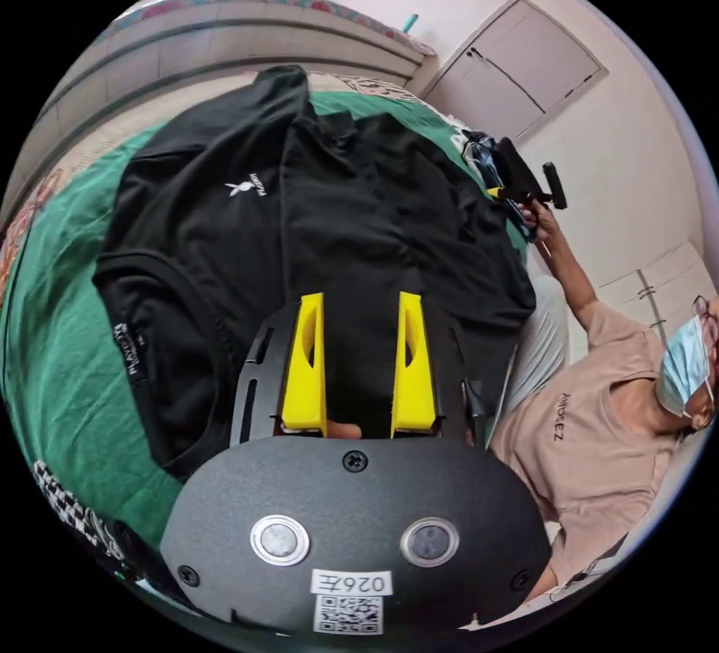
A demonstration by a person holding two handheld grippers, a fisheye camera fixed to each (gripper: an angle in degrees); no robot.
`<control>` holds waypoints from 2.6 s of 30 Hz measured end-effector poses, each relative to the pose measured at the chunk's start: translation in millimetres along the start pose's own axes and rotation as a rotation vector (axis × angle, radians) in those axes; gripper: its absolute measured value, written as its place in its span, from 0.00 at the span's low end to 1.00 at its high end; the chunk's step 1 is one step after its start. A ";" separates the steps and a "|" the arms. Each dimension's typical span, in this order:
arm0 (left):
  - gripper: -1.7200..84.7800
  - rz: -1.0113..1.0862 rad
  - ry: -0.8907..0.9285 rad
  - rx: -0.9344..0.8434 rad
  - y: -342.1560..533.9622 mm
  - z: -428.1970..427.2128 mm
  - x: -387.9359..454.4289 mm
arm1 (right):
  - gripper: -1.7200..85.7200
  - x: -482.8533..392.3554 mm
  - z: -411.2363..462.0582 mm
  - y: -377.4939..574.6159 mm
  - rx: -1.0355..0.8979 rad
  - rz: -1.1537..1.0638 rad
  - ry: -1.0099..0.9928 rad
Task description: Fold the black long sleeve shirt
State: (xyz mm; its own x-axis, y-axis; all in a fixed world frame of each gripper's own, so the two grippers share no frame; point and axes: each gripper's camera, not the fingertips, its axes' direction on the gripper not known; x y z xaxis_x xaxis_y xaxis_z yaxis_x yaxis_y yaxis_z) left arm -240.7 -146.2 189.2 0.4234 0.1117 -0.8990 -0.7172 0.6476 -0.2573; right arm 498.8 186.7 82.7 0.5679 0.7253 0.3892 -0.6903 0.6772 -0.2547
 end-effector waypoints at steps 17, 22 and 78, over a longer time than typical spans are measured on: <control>0.06 0.014 -0.335 0.043 -297.7 130.3 65.7 | 0.05 -124.6 104.5 -123.8 -0.085 -0.427 0.018; 0.01 0.050 -0.162 0.182 -312.2 75.6 67.7 | 0.02 -157.2 62.0 -153.3 0.191 -0.578 0.534; 0.01 0.760 0.131 -0.581 41.0 56.1 463.3 | 0.02 42.2 -62.4 203.4 -0.102 -0.059 -0.013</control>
State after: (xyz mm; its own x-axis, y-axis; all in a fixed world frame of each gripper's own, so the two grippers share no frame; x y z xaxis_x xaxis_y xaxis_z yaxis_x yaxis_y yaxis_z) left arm -42.9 -25.6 -217.9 -0.3069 0.2397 -0.9211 -0.9511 -0.0406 0.3063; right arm 410.3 362.8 -8.0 0.5996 0.6827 0.4175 -0.6067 0.7280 -0.3193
